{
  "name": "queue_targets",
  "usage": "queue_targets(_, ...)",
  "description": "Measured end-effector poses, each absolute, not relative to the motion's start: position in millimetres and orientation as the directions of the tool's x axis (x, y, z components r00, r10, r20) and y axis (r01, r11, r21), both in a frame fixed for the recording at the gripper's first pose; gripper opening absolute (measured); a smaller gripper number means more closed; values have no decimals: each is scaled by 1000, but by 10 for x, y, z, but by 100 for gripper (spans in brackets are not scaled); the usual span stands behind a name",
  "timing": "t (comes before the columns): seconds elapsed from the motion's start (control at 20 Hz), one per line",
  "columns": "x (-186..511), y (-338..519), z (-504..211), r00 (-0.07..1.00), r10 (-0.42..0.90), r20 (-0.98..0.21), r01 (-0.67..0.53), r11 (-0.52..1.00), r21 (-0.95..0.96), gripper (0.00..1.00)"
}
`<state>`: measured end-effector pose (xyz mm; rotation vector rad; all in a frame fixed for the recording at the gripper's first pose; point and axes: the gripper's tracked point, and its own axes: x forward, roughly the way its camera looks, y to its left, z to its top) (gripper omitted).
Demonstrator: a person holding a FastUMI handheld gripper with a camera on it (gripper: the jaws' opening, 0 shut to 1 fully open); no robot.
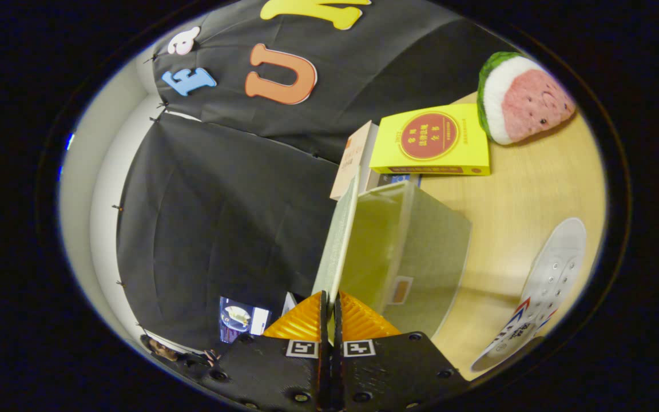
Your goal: Open the storage box then place both shoes into the box .Put the left shoe in first, then the right shoe, with the right side of both shoes facing outward in a uniform manner.
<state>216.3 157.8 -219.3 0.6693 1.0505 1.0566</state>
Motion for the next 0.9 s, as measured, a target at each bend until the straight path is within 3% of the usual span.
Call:
queue_targets(0.3,2080,2334,-1308,119,930,-349,-422,365,830,1)
queue_targets(0.7,2013,3788,-1121,113,898,-425,-453,428,782,5)
queue_targets(0.75,2058,3924,-1151,117,888,-444,-454,445,771,11)
queue_targets(0.85,2067,4185,-1237,122,878,-463,-450,465,762,11)
queue_targets(0.9,2095,4321,-1320,141,864,-482,-439,491,752,23)
